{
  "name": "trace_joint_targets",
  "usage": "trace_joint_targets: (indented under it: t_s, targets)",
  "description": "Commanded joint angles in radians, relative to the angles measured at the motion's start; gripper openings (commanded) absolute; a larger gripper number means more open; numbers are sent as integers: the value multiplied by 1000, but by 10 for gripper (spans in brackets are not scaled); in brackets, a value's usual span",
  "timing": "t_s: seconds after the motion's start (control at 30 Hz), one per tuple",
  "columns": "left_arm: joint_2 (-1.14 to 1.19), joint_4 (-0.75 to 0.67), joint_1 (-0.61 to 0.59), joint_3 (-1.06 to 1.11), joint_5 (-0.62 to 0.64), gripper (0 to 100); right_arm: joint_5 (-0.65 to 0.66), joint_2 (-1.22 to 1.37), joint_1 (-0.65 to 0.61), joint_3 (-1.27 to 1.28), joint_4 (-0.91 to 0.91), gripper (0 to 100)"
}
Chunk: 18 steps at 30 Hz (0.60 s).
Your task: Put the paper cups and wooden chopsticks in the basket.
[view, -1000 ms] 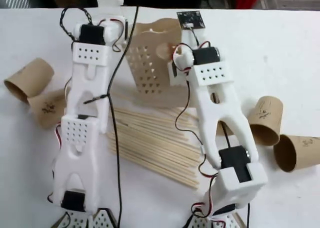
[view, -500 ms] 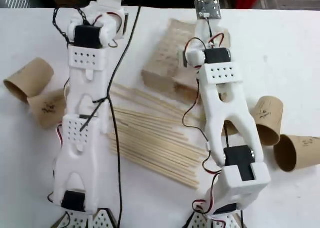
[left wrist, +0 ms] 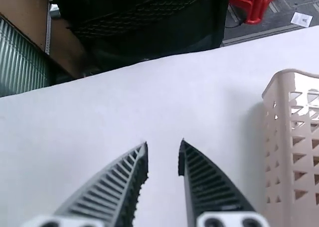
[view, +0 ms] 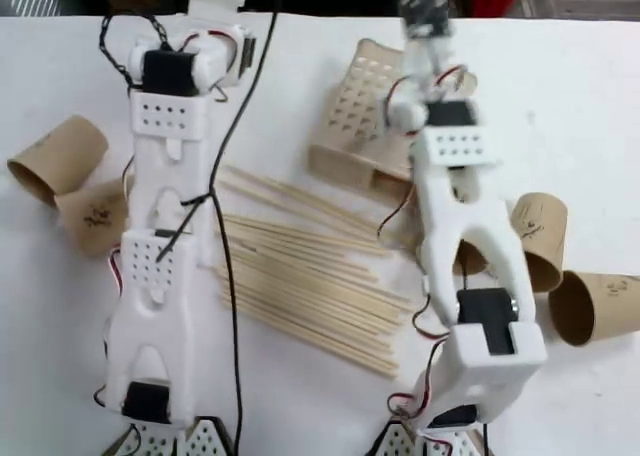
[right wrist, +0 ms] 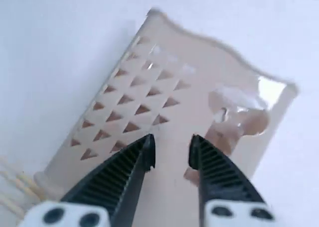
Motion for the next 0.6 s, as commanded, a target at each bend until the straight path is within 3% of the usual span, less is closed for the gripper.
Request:
trace_joint_targets:
  t_s: [0.0, 0.23, 0.57]
  targets:
    - [-70, 25, -39, -23, -11, 116, 6, 97, 61, -361, 145, 186]
    - [-65, 26, -91, -21, -14, 116, 8, 483, 165, -773, 248, 191]
    - [-64, 25, -108, -21, -14, 116, 8, 846, 182, -1174, 409, 188]
